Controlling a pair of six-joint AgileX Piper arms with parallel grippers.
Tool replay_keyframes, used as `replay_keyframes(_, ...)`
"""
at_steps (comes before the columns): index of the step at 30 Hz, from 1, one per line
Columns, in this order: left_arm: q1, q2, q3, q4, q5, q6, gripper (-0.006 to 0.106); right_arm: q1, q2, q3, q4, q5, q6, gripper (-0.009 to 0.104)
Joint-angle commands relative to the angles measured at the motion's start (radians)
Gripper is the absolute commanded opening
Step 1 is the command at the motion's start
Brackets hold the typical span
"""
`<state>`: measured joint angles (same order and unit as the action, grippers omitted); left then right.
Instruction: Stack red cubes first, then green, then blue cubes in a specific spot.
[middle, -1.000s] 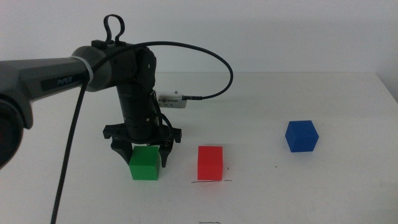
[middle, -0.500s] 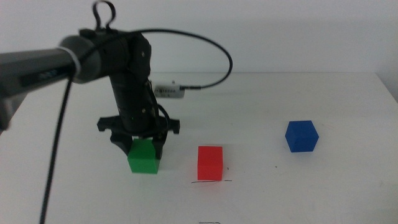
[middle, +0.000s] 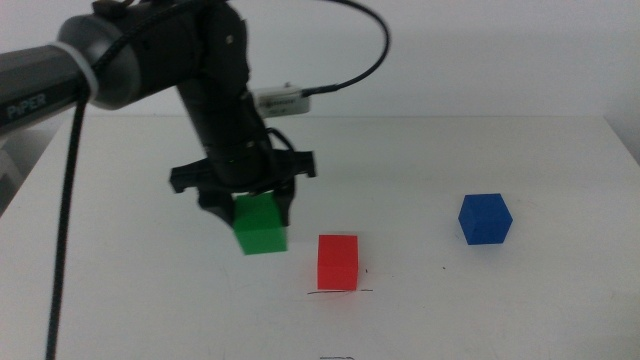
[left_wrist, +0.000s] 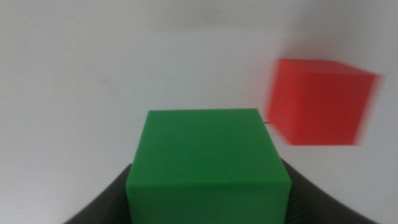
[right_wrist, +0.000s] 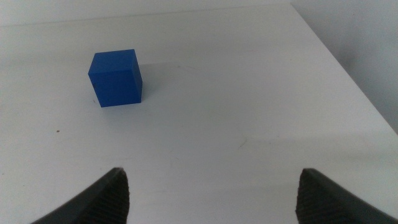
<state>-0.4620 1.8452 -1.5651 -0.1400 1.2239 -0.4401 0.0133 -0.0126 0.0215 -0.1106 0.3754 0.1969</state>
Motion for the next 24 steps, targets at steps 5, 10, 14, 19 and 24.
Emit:
replay_keyframes(5,-0.087,-0.02,-0.123,0.025,0.091,-0.076,-0.001,-0.008,-0.015,-0.005,-0.015,-0.058,-0.01,0.074)
replay_keyframes(10,-0.14,0.037,-0.193,0.021,0.091,-0.076,-0.001,-0.008,-0.015,-0.005,-0.015,-0.058,-0.01,0.074)
replay_keyframes(14,-0.174,0.081,-0.247,0.031,0.091,-0.076,-0.001,-0.008,-0.015,-0.005,-0.015,-0.058,-0.01,0.074)
replay_keyframes(19,-0.19,0.126,-0.289,0.032,0.091,-0.076,-0.001,-0.008,-0.015,-0.005,-0.015,-0.057,-0.01,0.074)
replay_keyframes(24,-0.19,0.149,-0.297,0.052,0.091,-0.075,-0.001,-0.008,-0.015,-0.005,-0.015,-0.057,-0.01,0.074)
